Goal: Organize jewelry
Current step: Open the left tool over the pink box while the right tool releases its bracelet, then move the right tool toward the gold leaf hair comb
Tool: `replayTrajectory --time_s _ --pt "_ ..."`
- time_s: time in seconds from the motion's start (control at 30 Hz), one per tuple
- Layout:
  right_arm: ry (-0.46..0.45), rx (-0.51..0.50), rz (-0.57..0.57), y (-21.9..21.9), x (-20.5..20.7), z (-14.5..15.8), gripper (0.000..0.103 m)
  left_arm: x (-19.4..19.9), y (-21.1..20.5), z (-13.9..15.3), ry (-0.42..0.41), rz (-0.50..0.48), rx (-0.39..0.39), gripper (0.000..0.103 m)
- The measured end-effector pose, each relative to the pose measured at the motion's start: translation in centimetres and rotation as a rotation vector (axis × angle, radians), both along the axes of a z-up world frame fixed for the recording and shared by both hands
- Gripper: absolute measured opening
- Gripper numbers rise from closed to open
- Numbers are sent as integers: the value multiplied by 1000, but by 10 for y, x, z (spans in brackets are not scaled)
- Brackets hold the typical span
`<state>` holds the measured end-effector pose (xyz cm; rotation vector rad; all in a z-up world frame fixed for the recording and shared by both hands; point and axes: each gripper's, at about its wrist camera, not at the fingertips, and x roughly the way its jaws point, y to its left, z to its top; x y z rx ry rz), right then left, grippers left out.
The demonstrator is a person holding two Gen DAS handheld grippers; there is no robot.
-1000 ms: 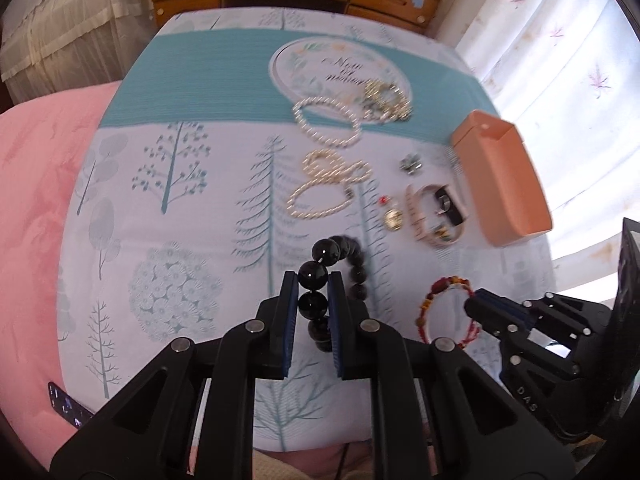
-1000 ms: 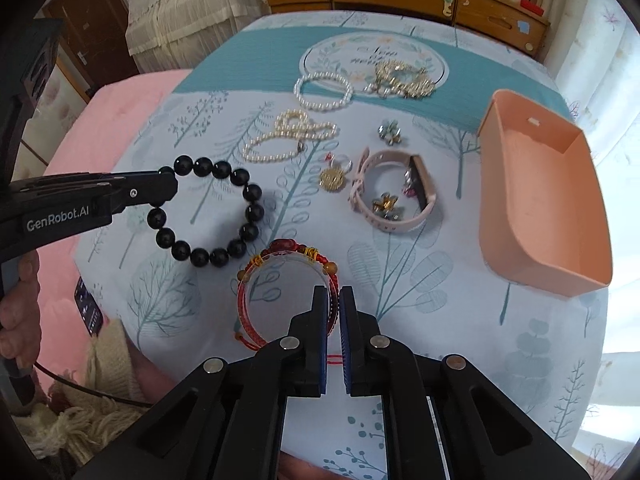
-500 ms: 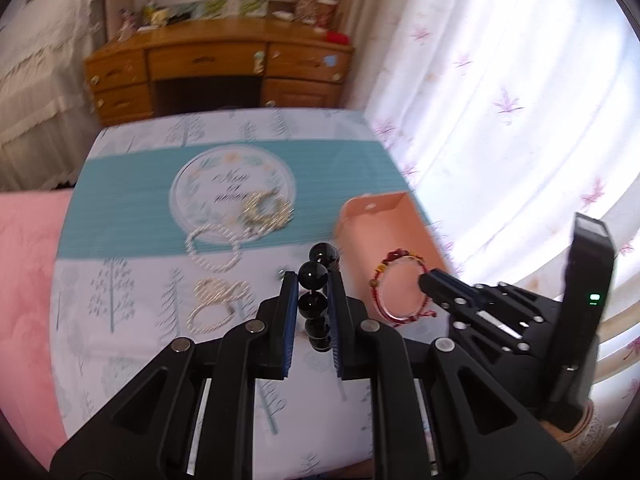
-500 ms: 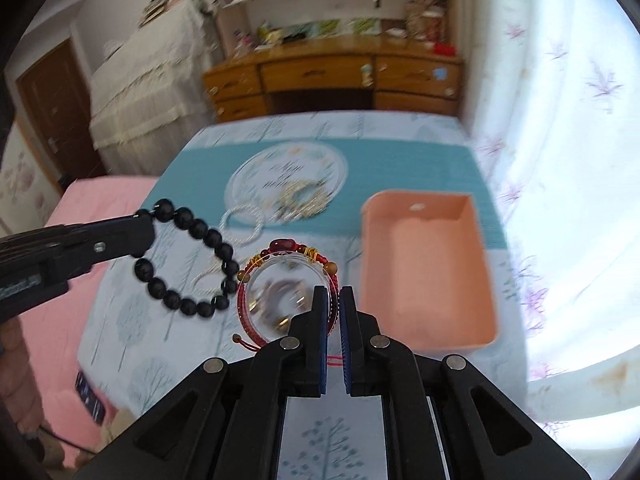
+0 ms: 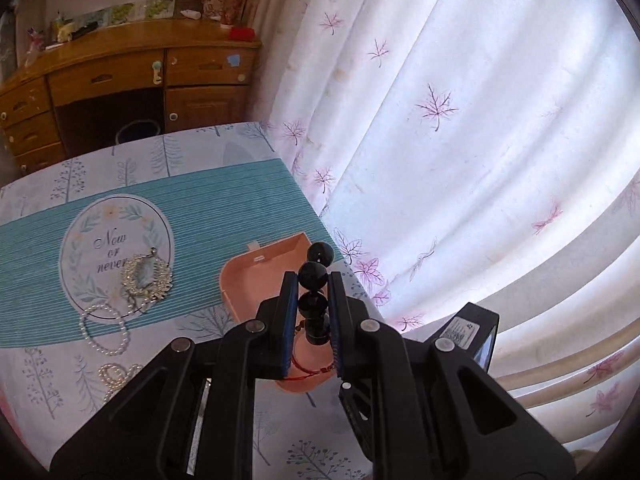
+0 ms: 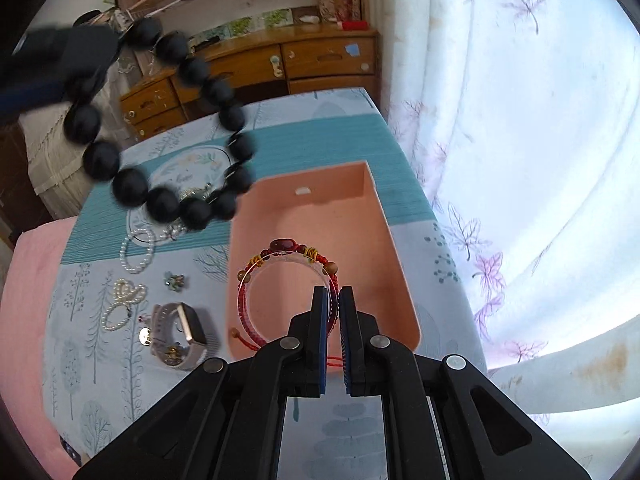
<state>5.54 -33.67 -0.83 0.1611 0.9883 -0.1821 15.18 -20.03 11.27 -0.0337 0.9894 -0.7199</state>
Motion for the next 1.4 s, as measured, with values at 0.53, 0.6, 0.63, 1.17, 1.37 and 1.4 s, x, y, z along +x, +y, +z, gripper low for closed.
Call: replayTrajectory --time_s 0.53,0.6,0.63,1.17,1.37,1.4 --pt "78 61 -59 -24 -1 -52 37 9 -17 -123 81 19 188 27" --pt "68 37 -55 -19 -4 -49 38 2 -10 -123 66 35 185 41" --pt "65 23 -44 -16 -6 -48 38 -2 -6 -121 57 45 181 47" --pt "51 2 37 39 -35 -14 38 -62 71 -86 -66 196 223 59" --pt "55 -11 71 58 -38 -9 38 -77 99 -83 -79 229 223 59" --pt "56 -12 78 61 -39 -8 38 -79 104 -83 -85 239 230 59"
